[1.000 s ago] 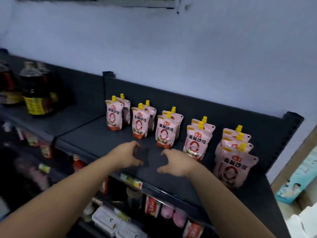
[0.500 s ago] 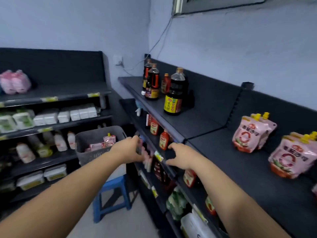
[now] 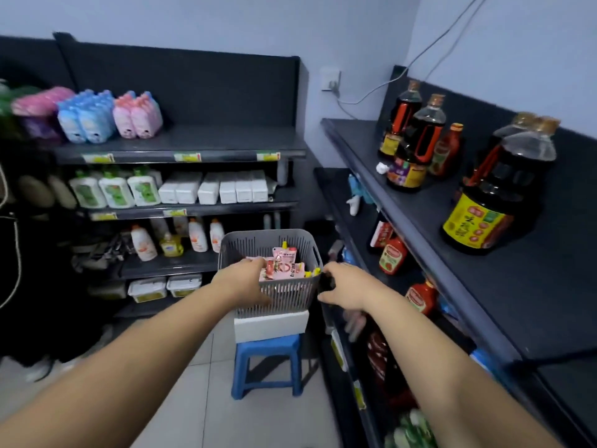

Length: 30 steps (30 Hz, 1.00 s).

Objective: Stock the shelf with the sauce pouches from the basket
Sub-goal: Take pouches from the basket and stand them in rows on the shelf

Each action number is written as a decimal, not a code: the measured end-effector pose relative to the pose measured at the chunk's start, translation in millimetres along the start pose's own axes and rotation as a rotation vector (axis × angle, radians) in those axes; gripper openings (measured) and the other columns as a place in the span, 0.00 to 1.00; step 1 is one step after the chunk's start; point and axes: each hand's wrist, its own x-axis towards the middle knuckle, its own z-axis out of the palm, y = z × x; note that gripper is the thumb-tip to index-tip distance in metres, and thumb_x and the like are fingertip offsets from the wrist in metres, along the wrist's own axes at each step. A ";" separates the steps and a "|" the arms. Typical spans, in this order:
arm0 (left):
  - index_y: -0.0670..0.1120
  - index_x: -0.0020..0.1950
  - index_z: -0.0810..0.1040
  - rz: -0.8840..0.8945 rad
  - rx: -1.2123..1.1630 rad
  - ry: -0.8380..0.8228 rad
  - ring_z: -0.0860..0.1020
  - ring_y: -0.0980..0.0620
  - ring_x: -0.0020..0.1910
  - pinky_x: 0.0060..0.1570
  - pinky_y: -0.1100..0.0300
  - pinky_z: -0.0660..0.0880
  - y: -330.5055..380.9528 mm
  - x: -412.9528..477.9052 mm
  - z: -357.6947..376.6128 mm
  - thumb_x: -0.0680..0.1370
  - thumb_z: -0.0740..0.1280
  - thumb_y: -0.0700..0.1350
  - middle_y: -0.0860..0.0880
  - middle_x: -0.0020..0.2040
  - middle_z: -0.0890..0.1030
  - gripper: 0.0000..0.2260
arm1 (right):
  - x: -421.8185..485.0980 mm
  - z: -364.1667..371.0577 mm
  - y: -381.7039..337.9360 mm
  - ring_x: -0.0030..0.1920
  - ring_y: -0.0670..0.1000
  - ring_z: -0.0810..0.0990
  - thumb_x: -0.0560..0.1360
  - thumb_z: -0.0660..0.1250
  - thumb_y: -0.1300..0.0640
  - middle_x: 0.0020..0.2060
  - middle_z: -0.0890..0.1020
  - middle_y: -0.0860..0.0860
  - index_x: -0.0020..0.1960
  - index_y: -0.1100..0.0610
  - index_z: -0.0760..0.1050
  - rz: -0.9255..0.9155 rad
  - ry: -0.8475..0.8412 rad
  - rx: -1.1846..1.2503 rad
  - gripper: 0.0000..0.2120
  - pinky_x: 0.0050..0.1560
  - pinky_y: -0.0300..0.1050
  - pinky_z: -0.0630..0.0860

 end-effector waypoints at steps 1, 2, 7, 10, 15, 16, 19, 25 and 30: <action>0.50 0.71 0.65 -0.018 -0.004 -0.006 0.76 0.45 0.62 0.60 0.47 0.76 -3.3 12.3 -0.7 0.67 0.76 0.60 0.46 0.66 0.75 0.38 | 18.6 -1.9 4.0 0.61 0.57 0.77 0.74 0.71 0.47 0.62 0.76 0.55 0.67 0.55 0.70 -0.011 -0.009 -0.007 0.26 0.62 0.52 0.74; 0.49 0.71 0.65 -0.044 -0.014 -0.014 0.76 0.45 0.62 0.60 0.47 0.76 -6.1 26.8 -2.1 0.67 0.76 0.60 0.46 0.66 0.74 0.38 | 40.3 -4.8 8.7 0.61 0.57 0.77 0.74 0.71 0.47 0.62 0.76 0.55 0.68 0.54 0.70 -0.023 -0.021 -0.012 0.26 0.61 0.52 0.74; 0.49 0.71 0.66 -0.141 -0.086 -0.025 0.76 0.44 0.60 0.58 0.48 0.76 -17.7 91.7 -10.5 0.68 0.75 0.58 0.45 0.64 0.76 0.36 | 135.1 -6.2 30.7 0.60 0.55 0.77 0.73 0.70 0.45 0.61 0.78 0.53 0.66 0.53 0.70 -0.069 -0.079 -0.024 0.25 0.57 0.49 0.74; 0.50 0.71 0.67 -0.194 -0.124 -0.043 0.77 0.45 0.59 0.55 0.49 0.77 -30.7 124.9 -5.6 0.67 0.73 0.61 0.47 0.63 0.76 0.36 | 181.6 1.7 33.0 0.57 0.55 0.79 0.74 0.71 0.46 0.59 0.79 0.54 0.65 0.54 0.71 -0.095 -0.133 -0.016 0.23 0.51 0.45 0.74; 0.50 0.72 0.66 -0.233 -0.136 -0.124 0.77 0.46 0.59 0.54 0.51 0.77 -63.8 185.1 7.6 0.66 0.72 0.65 0.47 0.64 0.77 0.39 | 253.2 14.9 25.7 0.59 0.55 0.78 0.75 0.68 0.48 0.62 0.78 0.54 0.68 0.55 0.70 -0.097 -0.229 -0.019 0.24 0.59 0.51 0.77; 0.50 0.71 0.66 -0.231 -0.130 -0.141 0.77 0.46 0.59 0.53 0.52 0.77 -70.2 197.1 10.3 0.66 0.72 0.65 0.47 0.63 0.77 0.38 | 265.7 17.0 24.1 0.59 0.55 0.78 0.75 0.68 0.48 0.63 0.78 0.53 0.68 0.54 0.70 -0.091 -0.238 -0.027 0.24 0.58 0.52 0.77; 0.50 0.68 0.68 -0.205 -0.105 -0.196 0.77 0.45 0.59 0.52 0.52 0.75 -93.7 242.7 21.7 0.66 0.73 0.64 0.46 0.62 0.77 0.36 | 306.7 30.1 21.9 0.60 0.55 0.78 0.75 0.67 0.49 0.63 0.78 0.52 0.68 0.52 0.71 -0.044 -0.250 -0.008 0.22 0.57 0.49 0.77; 0.50 0.71 0.66 -0.197 -0.202 -0.356 0.76 0.45 0.61 0.55 0.55 0.73 -137.1 310.7 70.8 0.69 0.73 0.59 0.45 0.65 0.76 0.35 | 368.1 83.9 20.6 0.53 0.53 0.78 0.77 0.65 0.52 0.60 0.80 0.54 0.61 0.52 0.74 0.116 -0.319 0.234 0.13 0.46 0.42 0.72; 0.49 0.70 0.68 -0.239 -0.300 -0.515 0.75 0.50 0.50 0.46 0.60 0.70 -160.2 339.4 127.2 0.71 0.74 0.53 0.46 0.62 0.78 0.30 | 397.5 142.0 22.9 0.50 0.49 0.75 0.79 0.65 0.53 0.55 0.80 0.51 0.67 0.53 0.73 0.250 -0.440 0.429 0.17 0.42 0.40 0.71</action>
